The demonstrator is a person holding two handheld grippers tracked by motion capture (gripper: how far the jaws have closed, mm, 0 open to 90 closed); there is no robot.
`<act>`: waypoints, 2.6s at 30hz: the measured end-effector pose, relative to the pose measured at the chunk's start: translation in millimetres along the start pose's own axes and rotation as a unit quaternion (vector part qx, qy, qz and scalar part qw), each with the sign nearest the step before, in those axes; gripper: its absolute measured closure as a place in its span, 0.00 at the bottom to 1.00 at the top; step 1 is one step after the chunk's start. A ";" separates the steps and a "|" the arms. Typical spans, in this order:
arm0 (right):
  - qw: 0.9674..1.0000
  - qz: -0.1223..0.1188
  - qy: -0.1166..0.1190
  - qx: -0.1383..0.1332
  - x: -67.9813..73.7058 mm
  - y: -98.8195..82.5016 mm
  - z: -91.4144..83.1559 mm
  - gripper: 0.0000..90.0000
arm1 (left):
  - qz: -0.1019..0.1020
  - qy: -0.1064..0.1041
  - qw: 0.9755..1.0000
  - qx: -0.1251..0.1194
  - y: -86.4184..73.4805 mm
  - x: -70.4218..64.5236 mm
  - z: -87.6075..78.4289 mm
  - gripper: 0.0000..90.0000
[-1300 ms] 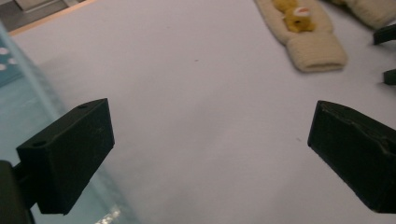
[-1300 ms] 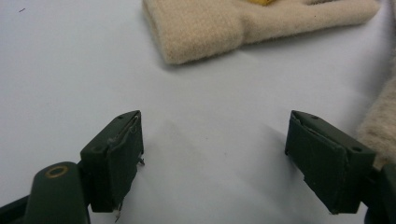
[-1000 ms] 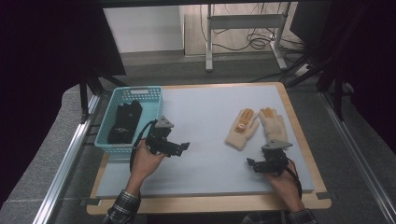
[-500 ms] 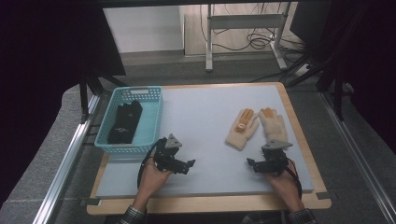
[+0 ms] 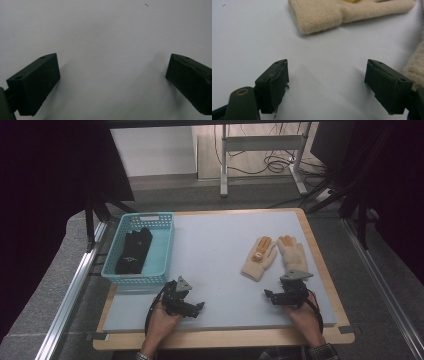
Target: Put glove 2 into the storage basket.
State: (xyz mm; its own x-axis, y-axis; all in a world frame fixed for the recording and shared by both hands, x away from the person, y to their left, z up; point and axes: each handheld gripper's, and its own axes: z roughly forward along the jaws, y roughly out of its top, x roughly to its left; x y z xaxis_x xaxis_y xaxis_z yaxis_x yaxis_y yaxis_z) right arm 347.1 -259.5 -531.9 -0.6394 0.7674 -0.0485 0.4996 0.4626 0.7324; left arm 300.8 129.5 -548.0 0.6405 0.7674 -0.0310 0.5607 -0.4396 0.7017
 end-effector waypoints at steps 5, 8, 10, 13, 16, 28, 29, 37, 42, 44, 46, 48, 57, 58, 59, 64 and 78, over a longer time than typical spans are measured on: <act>1.000 0.000 0.000 0.000 0.0 0.0 -0.1 0.21 | -0.003 -0.005 1.000 0.008 0.3 0.6 1.6 0.00; 1.000 0.001 0.000 0.000 0.0 0.1 -0.1 0.21 | -0.005 -0.004 1.000 0.007 -0.2 0.2 1.6 0.00; 1.000 0.000 0.000 0.000 0.0 0.1 -0.2 0.21 | -0.005 -0.004 1.000 0.006 -0.4 0.1 1.5 0.00; 1.000 0.002 0.000 0.001 0.1 0.3 -0.4 0.21 | -0.002 -0.003 1.000 0.006 -0.5 0.3 1.6 0.00; 1.000 0.010 -0.002 0.002 -0.1 1.1 -1.4 0.25 | -0.003 -0.003 1.000 0.005 -0.5 0.2 1.6 0.00; 0.999 0.043 -0.014 -0.014 -33.8 23.0 -28.8 0.53 | -0.003 -0.002 1.000 0.005 -0.7 0.1 1.4 0.01; 0.999 0.047 -0.019 -0.014 -39.8 24.9 -30.5 0.54 | -0.003 -0.002 1.000 0.004 -0.7 0.0 1.4 0.01; 0.996 0.051 -0.071 -0.014 -86.7 31.0 -29.2 0.57 | -0.002 -0.002 1.000 0.003 -0.9 -0.1 1.4 0.01; 0.995 0.062 -0.080 -0.013 -110.5 35.1 -18.0 0.49 | -0.002 -0.002 1.000 0.002 -0.8 0.0 1.4 0.01; 0.995 0.062 -0.073 -0.013 -114.9 37.3 -11.9 0.44 | -0.002 -0.002 1.000 0.002 -0.9 -0.1 1.4 0.01; 0.996 0.053 -0.068 -0.012 -116.7 39.0 -4.9 0.40 | -0.002 -0.002 1.000 0.002 -0.9 0.0 1.4 0.01; 0.997 0.042 -0.063 -0.005 -117.3 40.1 3.2 0.37 | -0.002 -0.002 1.000 0.002 -0.9 -0.1 1.4 0.01; 0.997 0.018 -0.068 0.017 -113.4 40.4 28.3 0.36 | -0.003 -0.001 1.000 0.001 -0.9 -0.2 1.5 0.01; 0.997 0.018 -0.067 0.016 -112.4 40.2 29.7 0.38 | -0.003 -0.001 1.000 0.001 -0.9 -0.2 1.5 0.01; 0.998 0.020 -0.063 0.015 -111.6 40.2 30.3 0.41 | -0.003 -0.001 1.000 0.001 -0.9 -0.2 1.5 0.01; 0.996 0.062 -0.057 0.021 -112.9 40.7 29.0 0.56 | -0.003 -0.001 1.000 0.001 -0.9 -0.2 1.4 0.01; 0.995 0.075 -0.071 -0.008 -105.0 42.4 6.9 0.62 | -0.002 -0.001 1.000 0.001 -1.0 -0.2 1.2 0.01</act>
State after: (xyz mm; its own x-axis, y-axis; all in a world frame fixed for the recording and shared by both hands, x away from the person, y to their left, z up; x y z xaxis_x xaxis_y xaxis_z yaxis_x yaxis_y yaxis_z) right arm 439.5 -317.3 -500.5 -0.4688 0.8827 -0.0325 0.5731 0.3319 0.7493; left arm 300.7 129.1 -549.6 0.6393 0.7682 -0.0348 0.5645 -0.4381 0.6995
